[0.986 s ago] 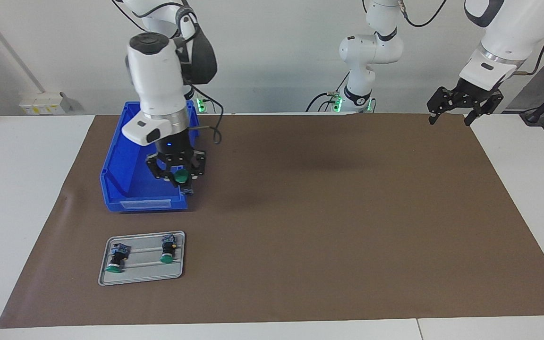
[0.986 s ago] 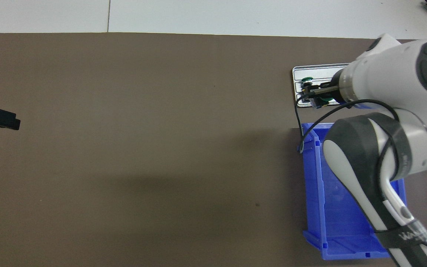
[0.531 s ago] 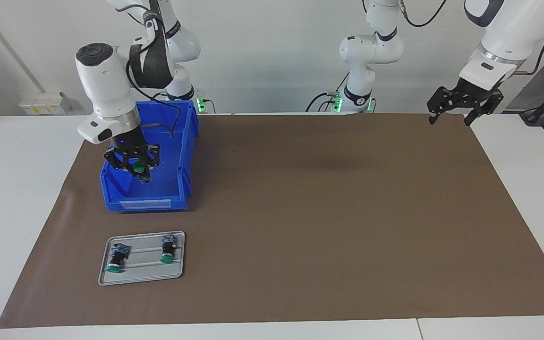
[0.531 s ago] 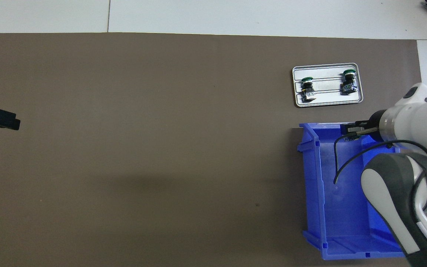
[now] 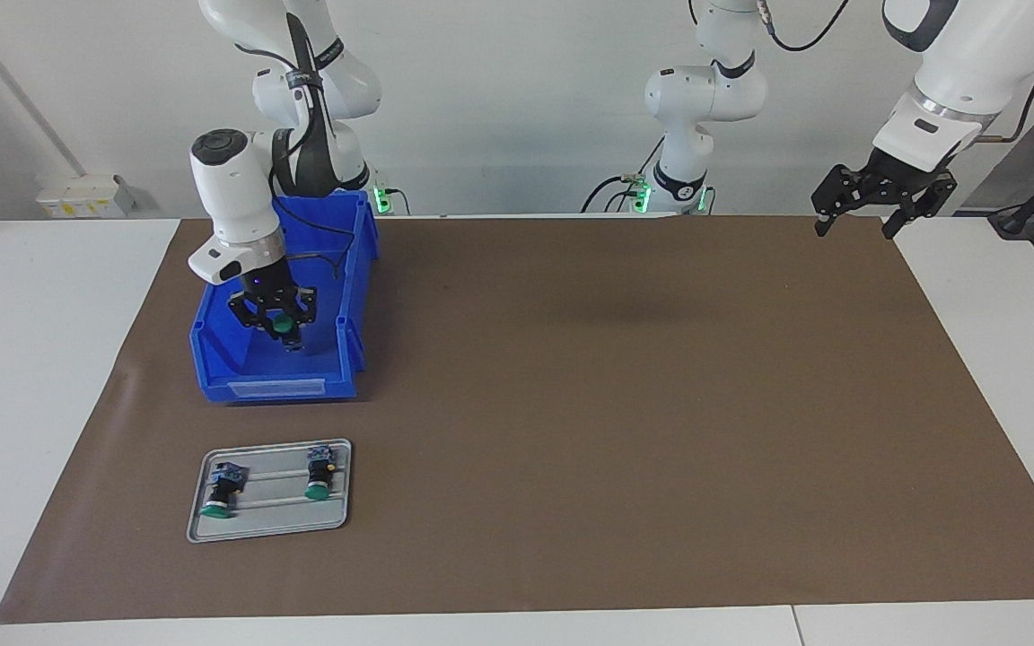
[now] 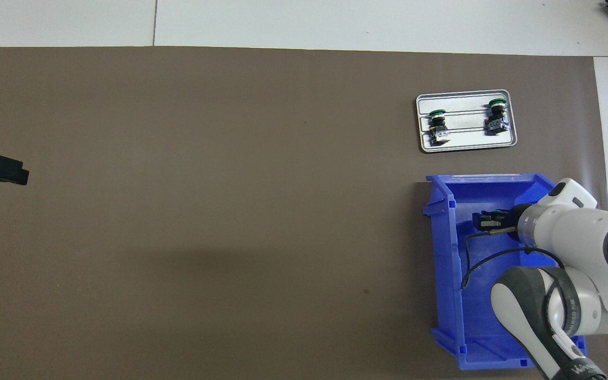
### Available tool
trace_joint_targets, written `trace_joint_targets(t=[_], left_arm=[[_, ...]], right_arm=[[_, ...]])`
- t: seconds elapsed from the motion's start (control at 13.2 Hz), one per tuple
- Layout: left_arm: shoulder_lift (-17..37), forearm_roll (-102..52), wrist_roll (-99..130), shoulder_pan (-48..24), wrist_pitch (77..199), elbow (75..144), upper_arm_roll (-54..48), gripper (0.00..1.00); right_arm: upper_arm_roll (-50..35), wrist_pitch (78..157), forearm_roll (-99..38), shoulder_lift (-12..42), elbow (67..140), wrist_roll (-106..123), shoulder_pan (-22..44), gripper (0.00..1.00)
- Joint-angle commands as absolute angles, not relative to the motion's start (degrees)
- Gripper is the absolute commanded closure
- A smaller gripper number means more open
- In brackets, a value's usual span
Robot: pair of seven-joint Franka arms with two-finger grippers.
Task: Place and press button with both arms
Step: 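Carry the button with the right gripper into the blue bin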
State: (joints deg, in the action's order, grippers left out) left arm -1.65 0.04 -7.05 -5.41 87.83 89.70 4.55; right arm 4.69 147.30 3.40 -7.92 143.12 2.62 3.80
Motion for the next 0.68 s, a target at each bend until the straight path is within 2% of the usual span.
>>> trace_joint_targets(t=[0.0,0.08,0.23,0.3,0.38,0.46,0.53,0.61], left_arm=[[-3.34,1.05,-6.94,-5.27,88.07,91.58,4.31,0.00],[-3.34,1.05,-6.94,-5.19,88.07,91.58,4.31,0.00],[-3.34,1.05,-6.94,-5.19,88.07,91.58,4.31,0.00],[-3.25,1.05,-6.94,-5.27,88.07,91.58,4.31,0.00],[-3.25,1.05,-6.94,-5.19,88.07,91.58,4.31,0.00],[-3.34,1.05,-6.94,-5.19,88.07,91.58,4.31,0.00],[-3.34,1.05,-6.94,-5.19,88.07,91.58,4.31,0.00],[-3.34,1.05,-6.94,-5.19,88.07,91.58,4.31,0.00]], right_arm=[[3.78,149.41,2.46,-7.03,143.96,3.08,2.55,1.00],[3.69,149.33,2.37,-6.94,143.96,2.99,2.55,0.86],[3.78,149.07,2.46,-6.59,143.96,2.99,2.55,0.48],[3.69,148.89,2.46,-6.59,143.88,2.90,2.55,0.34],[3.69,148.71,2.46,-6.59,143.79,2.99,2.55,0.25],[3.69,148.54,2.46,-6.77,143.62,2.99,2.55,0.04],[3.69,147.84,2.46,-7.12,143.18,3.08,2.64,0.00],[3.69,146.27,2.46,-7.55,141.61,3.08,2.81,0.00]])
